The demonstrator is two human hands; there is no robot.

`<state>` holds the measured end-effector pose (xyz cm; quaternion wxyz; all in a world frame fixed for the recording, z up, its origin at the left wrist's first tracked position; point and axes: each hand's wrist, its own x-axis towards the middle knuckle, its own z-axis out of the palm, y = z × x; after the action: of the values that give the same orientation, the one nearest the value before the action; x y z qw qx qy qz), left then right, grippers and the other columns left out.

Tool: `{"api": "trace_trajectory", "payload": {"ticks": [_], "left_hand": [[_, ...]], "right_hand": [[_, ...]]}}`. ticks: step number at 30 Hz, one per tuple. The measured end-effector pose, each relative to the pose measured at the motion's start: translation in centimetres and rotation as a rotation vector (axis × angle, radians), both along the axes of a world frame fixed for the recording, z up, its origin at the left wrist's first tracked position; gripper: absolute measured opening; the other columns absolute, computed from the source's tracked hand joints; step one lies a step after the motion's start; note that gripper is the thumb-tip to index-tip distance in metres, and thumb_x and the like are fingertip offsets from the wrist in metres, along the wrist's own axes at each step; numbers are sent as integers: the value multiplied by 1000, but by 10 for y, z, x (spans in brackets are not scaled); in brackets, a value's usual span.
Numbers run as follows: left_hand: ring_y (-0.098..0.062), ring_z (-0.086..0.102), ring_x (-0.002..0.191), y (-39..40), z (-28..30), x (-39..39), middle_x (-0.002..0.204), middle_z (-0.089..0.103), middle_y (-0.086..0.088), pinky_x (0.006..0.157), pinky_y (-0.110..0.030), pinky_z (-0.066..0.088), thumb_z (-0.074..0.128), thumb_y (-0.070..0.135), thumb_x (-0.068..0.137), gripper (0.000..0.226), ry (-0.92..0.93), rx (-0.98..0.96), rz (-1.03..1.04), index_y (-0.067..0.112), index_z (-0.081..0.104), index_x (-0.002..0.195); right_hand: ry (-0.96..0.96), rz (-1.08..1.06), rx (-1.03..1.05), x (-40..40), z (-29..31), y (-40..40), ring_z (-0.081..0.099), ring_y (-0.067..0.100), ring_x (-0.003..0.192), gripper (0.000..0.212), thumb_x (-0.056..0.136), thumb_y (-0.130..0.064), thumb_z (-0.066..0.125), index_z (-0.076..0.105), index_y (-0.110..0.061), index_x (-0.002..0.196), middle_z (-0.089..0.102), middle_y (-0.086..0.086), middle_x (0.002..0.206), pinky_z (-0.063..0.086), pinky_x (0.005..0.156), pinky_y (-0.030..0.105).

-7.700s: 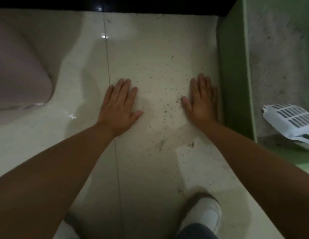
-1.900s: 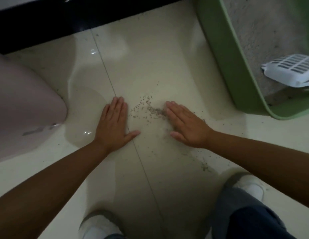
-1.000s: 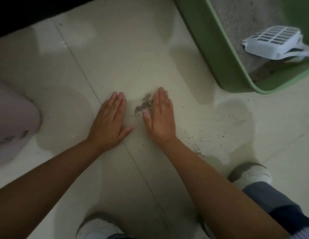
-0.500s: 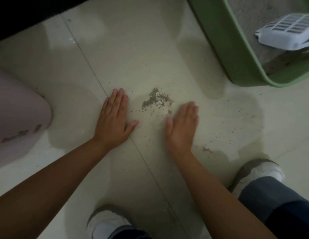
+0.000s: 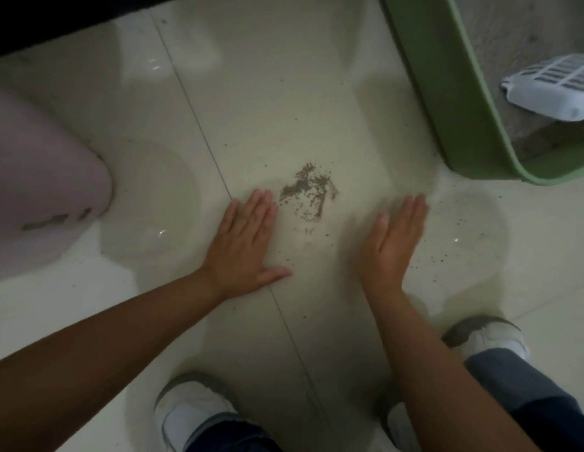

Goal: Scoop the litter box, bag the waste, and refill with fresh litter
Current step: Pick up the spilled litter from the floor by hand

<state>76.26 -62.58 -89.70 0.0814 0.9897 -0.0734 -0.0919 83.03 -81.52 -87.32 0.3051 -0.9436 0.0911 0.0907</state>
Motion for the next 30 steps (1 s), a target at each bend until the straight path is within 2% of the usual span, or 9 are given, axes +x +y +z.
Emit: {"api": "trace_trajectory", "payload": {"ticks": [6,10,13,15,17,19,23,27,30], "left_hand": [[-31,27,129,-3,-3,4,134,48,-28,112,-38,2,3,61,92,82,36,29,70,-6,29,131],[-33,28,128,15,-3,10,132,49,-31,115,-32,-3,7,52,97,71,-43,50,113,-7,29,130],[-38,34,127,30,-3,10,129,50,-32,116,-26,-6,17,47,97,65,-108,51,167,-8,30,128],[-36,30,127,38,-3,7,130,49,-33,115,-26,-4,13,51,97,69,-125,34,183,-8,30,129],[-34,26,127,40,-2,0,131,48,-33,115,-28,-3,8,57,94,76,-98,32,177,-8,28,130],[-34,25,128,35,-2,-7,133,47,-32,114,-32,-1,6,63,91,83,-55,45,169,-8,27,130],[-34,25,129,21,0,-10,134,46,-31,110,-39,1,1,67,88,90,15,56,232,-7,28,131],[-42,40,128,33,-1,8,132,47,-33,110,-37,6,1,64,90,90,20,58,246,-11,32,130],[-45,44,125,43,1,32,135,44,-33,108,-40,13,-1,66,89,100,-17,57,273,-15,41,130]], "right_hand": [[103,140,-169,-41,-14,24,-9,24,141,86,77,-49,1,12,3,145,3,22,155,-13,111,28],[-63,232,-7,-29,-19,69,17,35,136,67,88,-33,23,33,16,134,30,34,143,-11,112,17],[-59,322,258,-10,-15,89,9,22,140,77,94,-48,18,27,16,137,21,31,147,-10,110,7],[-66,345,365,6,-10,91,8,19,137,75,91,-44,21,23,15,138,15,31,149,-5,107,-1],[-104,363,365,23,-8,85,11,21,135,70,88,-34,21,25,15,137,18,32,148,-5,105,-4],[-91,430,259,46,-2,79,11,27,141,66,90,-34,20,25,11,139,18,27,150,-5,110,5],[-12,810,-36,94,-1,77,3,30,145,85,78,-52,7,21,0,144,12,15,155,0,117,31],[-27,1243,-183,114,-11,73,7,31,144,97,78,-67,6,20,2,144,14,23,153,-5,114,25],[-174,1526,-185,113,-15,58,33,44,132,83,93,-60,7,29,8,136,37,36,138,-9,114,20]]}}
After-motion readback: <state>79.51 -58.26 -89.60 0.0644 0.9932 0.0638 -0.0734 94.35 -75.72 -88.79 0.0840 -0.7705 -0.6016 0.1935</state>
